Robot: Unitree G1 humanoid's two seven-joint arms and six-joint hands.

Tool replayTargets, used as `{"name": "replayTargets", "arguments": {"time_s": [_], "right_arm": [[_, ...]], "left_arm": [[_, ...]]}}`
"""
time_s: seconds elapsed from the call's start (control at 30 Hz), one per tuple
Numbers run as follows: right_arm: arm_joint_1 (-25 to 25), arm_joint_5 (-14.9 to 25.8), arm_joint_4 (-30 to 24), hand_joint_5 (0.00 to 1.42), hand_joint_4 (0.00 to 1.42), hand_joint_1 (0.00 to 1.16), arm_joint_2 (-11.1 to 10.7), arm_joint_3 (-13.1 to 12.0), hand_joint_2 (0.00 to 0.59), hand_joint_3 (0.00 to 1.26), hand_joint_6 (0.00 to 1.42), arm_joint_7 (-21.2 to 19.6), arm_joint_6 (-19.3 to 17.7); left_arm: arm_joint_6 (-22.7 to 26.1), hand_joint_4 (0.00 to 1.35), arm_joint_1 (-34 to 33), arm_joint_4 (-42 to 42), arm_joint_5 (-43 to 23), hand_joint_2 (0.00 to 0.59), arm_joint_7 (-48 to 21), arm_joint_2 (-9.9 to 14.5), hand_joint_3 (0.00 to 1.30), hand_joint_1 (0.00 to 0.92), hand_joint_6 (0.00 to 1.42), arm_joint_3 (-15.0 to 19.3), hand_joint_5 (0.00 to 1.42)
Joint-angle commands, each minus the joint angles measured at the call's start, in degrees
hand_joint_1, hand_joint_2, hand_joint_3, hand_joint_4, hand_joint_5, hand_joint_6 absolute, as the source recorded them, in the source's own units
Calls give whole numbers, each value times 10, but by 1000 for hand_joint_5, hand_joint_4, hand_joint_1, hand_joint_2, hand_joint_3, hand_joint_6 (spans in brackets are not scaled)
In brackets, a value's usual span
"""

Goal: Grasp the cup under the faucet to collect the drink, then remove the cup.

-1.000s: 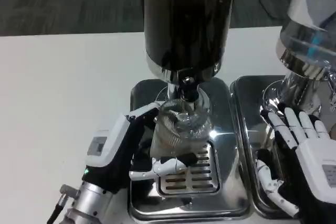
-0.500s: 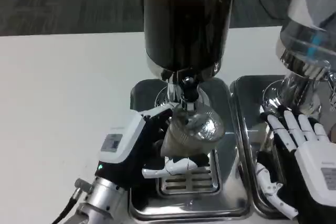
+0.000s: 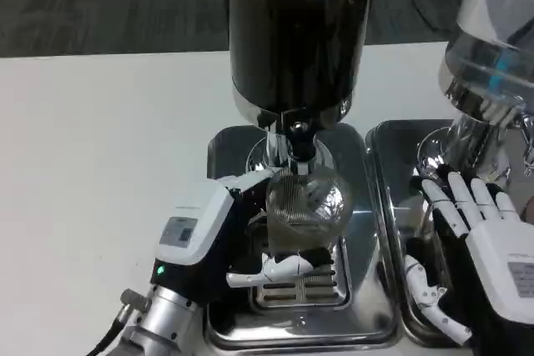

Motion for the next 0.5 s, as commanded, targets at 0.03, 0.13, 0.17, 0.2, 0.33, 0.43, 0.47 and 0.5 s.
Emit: {"name": "replayTargets", "arguments": {"time_s": [0.03,0.13,0.17,0.2,0.33,0.43,0.47,0.5], "right_arm": [[2,4,-9,0,0,152,3,0,517,106,0,3,4],[1,5,-7,0,0,152,3,1,517,106,0,4,2],[0,6,-6,0,0,152,3,1,517,106,0,5,2],[-1,6,-5,0,0,152,2,1,517,106,0,6,2],[-1,14,-4,0,0,152,-3,0,517,106,0,9,-3],[-3,15,-2,0,0,152,-5,1,517,106,0,10,-4],[-4,15,-2,0,0,152,-6,2,517,106,0,10,-5],[-5,16,-1,0,0,152,-7,2,517,106,0,10,-7]], "left_arm": [[22,330,11,-11,6,105,5,8,335,271,375,-5,543],[42,248,15,-19,8,95,-10,11,217,220,325,-7,484],[45,246,16,-20,8,94,-13,11,205,216,322,-8,478],[46,239,18,-23,7,90,-14,12,194,211,321,-8,470],[51,184,27,-39,4,78,-23,18,155,178,293,-5,438],[55,134,33,-51,3,77,-34,23,95,160,257,-5,406],[55,122,36,-57,2,78,-35,26,82,151,250,-3,397],[55,111,39,-62,1,74,-36,28,71,144,239,-2,390]]}}
